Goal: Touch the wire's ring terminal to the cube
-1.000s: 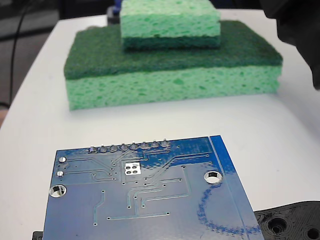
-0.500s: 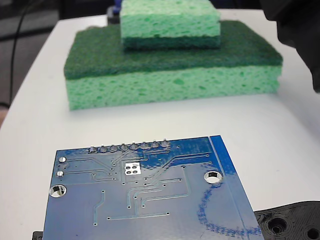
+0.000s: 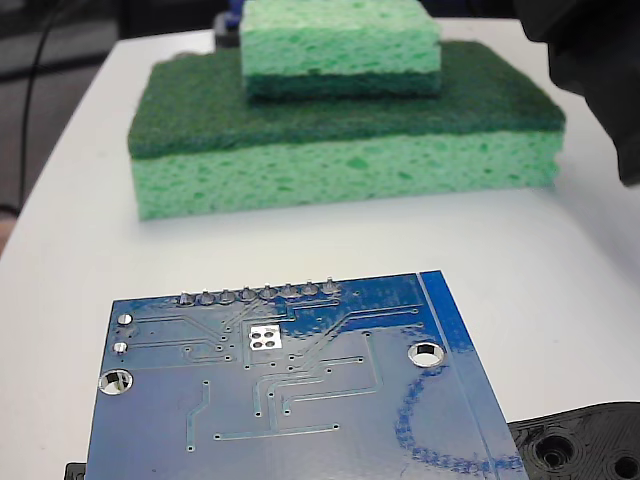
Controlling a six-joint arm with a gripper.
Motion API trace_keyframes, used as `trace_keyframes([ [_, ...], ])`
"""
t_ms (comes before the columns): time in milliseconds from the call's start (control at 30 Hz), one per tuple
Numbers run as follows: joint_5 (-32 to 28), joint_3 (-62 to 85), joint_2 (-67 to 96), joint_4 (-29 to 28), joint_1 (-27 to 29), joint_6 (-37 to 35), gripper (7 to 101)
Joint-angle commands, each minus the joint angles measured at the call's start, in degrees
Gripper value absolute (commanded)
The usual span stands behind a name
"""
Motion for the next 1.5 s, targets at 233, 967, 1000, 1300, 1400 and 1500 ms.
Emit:
trace_keyframes([
  [233, 0.35, -5.98, 2.37, 5.01, 0.09, -2.46, 100.3],
  [967, -14.06, 4.31, 34.19, 14.41, 18.90, -14.94, 100.3],
  [1000, -15.73, 7.12, 38.06, 14.33, 21.36, -16.08, 100.3],
  [1300, -25.31, 26.81, 63.11, 16.35, 34.01, -17.93, 100.3],
  [1400, -25.22, 30.32, 66.09, 17.67, 34.45, -17.23, 100.3],
  [1500, -24.87, 33.57, 67.32, 16.35, 34.28, -16.35, 100.3],
])
